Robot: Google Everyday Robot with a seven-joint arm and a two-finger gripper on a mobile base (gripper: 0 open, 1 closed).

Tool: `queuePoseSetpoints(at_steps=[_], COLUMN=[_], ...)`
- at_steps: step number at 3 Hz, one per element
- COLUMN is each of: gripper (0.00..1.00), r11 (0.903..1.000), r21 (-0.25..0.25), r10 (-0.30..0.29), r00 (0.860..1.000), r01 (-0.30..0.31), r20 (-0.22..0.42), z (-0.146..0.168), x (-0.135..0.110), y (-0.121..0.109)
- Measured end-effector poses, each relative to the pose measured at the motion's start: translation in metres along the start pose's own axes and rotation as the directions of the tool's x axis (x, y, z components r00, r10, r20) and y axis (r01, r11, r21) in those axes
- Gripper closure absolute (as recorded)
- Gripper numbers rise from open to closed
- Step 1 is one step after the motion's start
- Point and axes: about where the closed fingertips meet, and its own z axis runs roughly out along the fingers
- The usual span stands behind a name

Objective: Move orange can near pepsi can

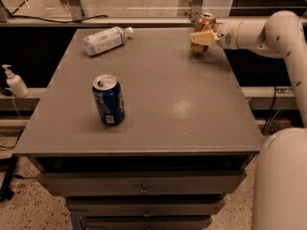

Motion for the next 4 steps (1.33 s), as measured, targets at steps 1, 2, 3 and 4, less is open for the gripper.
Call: queuePoseSetpoints(at_steps=[1,2,3,4], gripper=[1.0,1.0,1.0,1.0], r11=[0.997,0.9866,0.9735,0.955], r21=[-0.077,-0.161,-0.222,-0.295], r10=[-0.005,-0.018,-0.051,-0.038], r00=[0.999,0.999,0.998,0.999], r01=[0.009,0.026,0.054,0.029], r20=[0.051,0.05,0.02,-0.024], z=[-0.022,-0.044,-0.068,-0.078], x=[-0.02,-0.03,-0.032,-0.018], y=[0.024,0.058,0.096,0.149])
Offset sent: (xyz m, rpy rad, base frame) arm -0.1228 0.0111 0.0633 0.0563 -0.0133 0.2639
